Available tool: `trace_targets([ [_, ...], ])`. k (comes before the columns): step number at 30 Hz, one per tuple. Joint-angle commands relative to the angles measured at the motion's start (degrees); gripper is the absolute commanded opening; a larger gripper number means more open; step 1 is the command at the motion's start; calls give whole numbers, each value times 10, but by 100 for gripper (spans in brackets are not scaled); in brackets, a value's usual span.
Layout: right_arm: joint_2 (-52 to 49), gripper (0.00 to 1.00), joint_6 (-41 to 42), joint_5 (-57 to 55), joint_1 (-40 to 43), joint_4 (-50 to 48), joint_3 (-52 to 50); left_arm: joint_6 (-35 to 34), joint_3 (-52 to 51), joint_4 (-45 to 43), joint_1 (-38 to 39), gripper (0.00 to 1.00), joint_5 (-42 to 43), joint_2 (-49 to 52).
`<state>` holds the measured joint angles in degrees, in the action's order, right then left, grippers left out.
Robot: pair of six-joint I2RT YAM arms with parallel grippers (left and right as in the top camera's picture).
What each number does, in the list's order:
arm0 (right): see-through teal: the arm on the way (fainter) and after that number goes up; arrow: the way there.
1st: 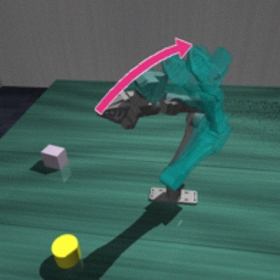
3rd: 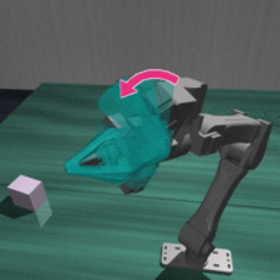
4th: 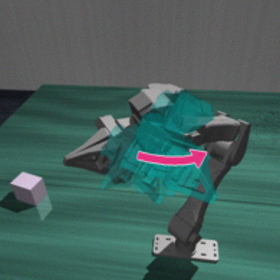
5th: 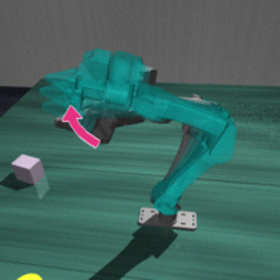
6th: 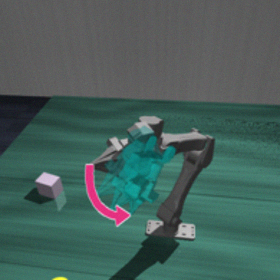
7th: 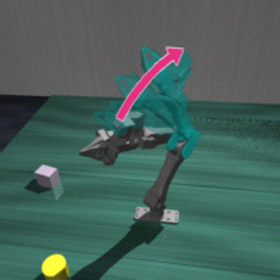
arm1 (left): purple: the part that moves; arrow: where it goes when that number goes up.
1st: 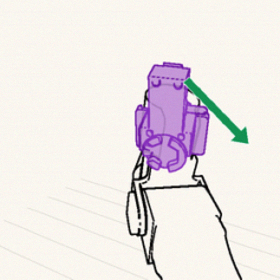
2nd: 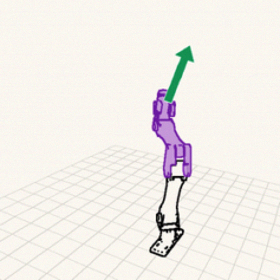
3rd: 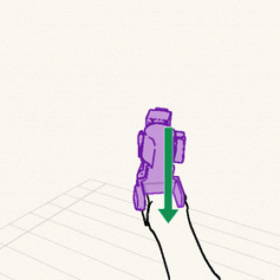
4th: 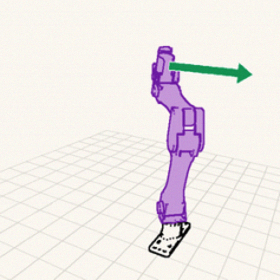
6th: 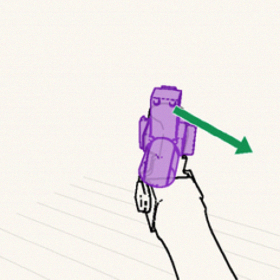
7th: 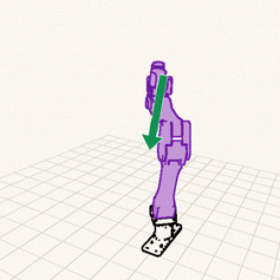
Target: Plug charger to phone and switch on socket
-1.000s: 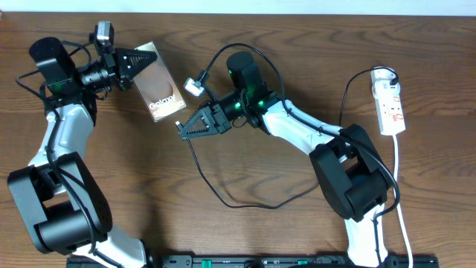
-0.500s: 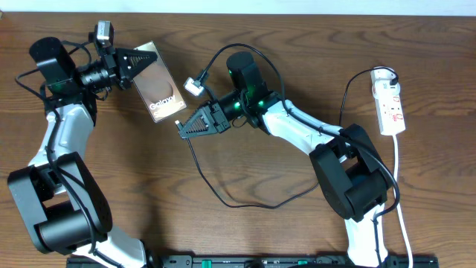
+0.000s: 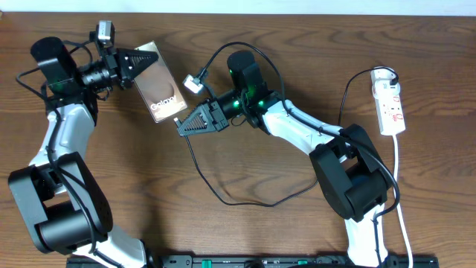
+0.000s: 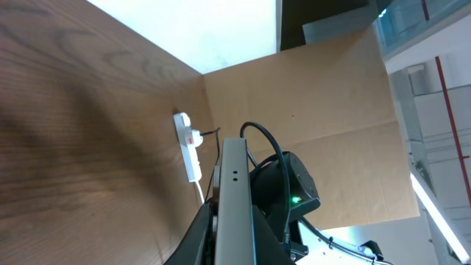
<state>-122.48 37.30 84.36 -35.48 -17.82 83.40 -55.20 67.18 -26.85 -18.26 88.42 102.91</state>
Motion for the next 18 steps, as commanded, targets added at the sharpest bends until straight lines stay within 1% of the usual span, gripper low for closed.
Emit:
trace_targets([
  [1,-3,1,10,0,2,-2,1,10,3,-3,5,7,16,-2],
  [9,-3,1,10,0,2,-2,1,9,3,-1,5,7,14,-2],
  [18,-3,1,8,4,2,1,1,5,3,10,4,7,-11,-2],
])
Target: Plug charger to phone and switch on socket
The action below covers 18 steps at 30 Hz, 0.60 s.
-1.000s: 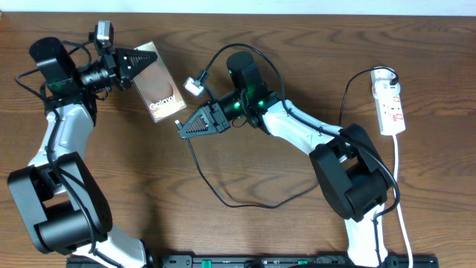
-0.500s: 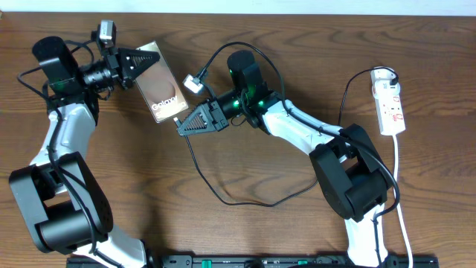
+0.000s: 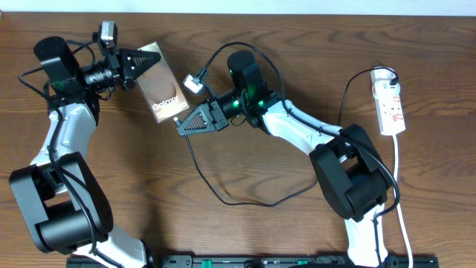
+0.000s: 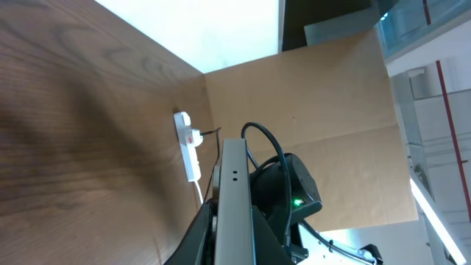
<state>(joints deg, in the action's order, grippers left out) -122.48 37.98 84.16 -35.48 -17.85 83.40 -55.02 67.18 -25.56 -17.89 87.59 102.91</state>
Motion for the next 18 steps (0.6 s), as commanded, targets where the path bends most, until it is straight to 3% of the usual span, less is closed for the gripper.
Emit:
trace_targets([
  [1,-3,1,2,4,2,3,1,3,3,-3,1,8,-2,-2],
  [18,-3,1,1,0,2,7,1,29,3,-3,1,7,17,-2],
])
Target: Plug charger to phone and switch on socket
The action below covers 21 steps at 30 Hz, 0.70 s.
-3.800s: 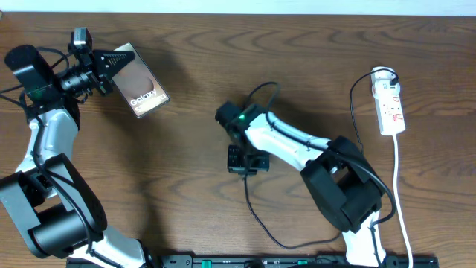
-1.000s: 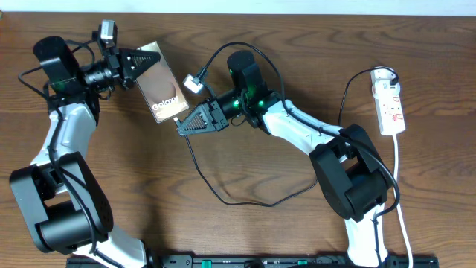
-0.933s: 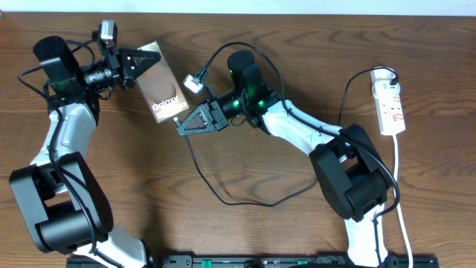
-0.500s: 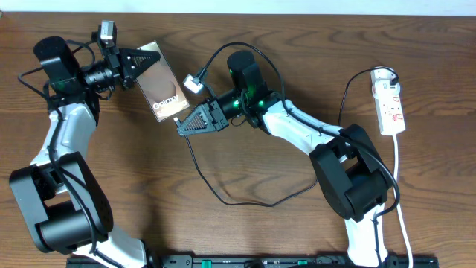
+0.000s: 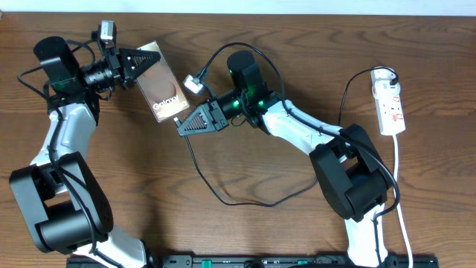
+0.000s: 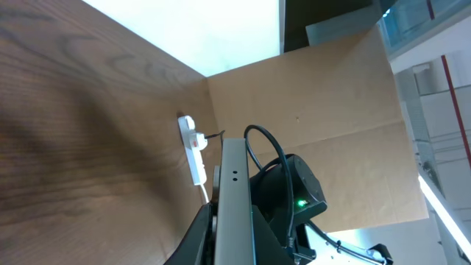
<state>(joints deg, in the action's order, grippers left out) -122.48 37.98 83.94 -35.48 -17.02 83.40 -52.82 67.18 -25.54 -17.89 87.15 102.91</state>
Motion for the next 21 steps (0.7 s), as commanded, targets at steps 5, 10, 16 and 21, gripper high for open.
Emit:
trace_targets([
  [5,-3,1,1,2,2,-1,1,4,3,-3,1,7,21,-2],
  [10,-3,1,1,2,2,-1,1,2,3,-3,1,8,22,-2],
  [16,-3,1,1,0,2,-2,1,3,3,-3,1,7,22,-2],
  [21,-3,1,1,0,2,-2,1,10,3,-3,1,7,23,-2],
])
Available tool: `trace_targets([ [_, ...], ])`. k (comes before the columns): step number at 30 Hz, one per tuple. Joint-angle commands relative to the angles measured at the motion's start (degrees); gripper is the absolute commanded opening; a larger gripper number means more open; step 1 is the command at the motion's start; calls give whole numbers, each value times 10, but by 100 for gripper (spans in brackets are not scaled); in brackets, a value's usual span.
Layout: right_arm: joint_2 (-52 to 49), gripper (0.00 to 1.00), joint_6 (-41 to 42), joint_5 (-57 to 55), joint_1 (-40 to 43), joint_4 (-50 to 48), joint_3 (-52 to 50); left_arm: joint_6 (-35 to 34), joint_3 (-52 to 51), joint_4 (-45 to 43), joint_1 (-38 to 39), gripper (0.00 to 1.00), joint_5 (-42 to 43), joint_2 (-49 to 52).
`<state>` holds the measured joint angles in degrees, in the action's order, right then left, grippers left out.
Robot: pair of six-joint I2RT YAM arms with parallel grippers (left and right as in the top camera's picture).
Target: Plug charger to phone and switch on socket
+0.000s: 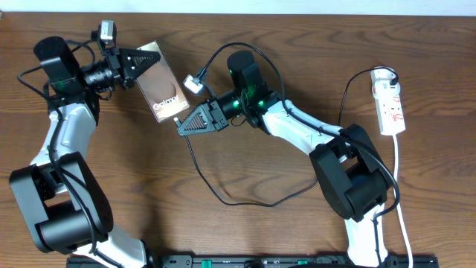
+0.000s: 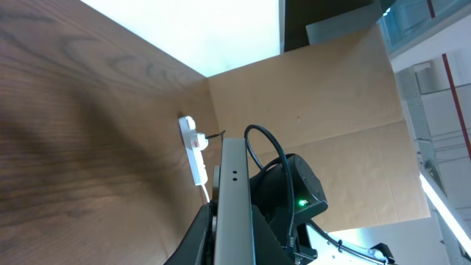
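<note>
My left gripper [image 1: 147,61] is shut on the upper end of the phone [image 1: 165,91], a slab with a brown screen reading "Galaxy", held tilted at the back left. In the left wrist view the phone's grey edge [image 2: 234,184] runs up between my fingers. My right gripper [image 1: 181,124] is shut on the end of the black charger cable [image 1: 195,165], right at the phone's lower edge. Whether the connector is in the port is hidden. The white socket strip [image 1: 390,100] lies at the far right and also shows as the socket strip [image 2: 193,147] in the left wrist view.
The black cable loops across the table's middle [image 1: 253,202] and rises to the plug at the strip's top [image 1: 378,74]. The strip's white lead [image 1: 401,201] runs down the right edge. Brown cardboard [image 2: 331,110] stands behind the table.
At the oldest moment my left gripper held the phone and my right gripper held the cable end at its lower edge. By 1.3 s ago the left arm and phone had shifted very slightly up and right. Both have kept that pose since.
</note>
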<state>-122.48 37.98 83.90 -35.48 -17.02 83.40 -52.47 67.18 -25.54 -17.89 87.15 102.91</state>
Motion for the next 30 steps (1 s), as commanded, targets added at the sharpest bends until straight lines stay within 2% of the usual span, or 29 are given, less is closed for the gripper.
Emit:
trace_targets([
  [1,-3,1,1,0,2,-2,1,6,3,-3,1,7,24,-2],
  [30,-3,1,2,-7,4,-4,1,14,3,-3,1,7,29,-2],
])
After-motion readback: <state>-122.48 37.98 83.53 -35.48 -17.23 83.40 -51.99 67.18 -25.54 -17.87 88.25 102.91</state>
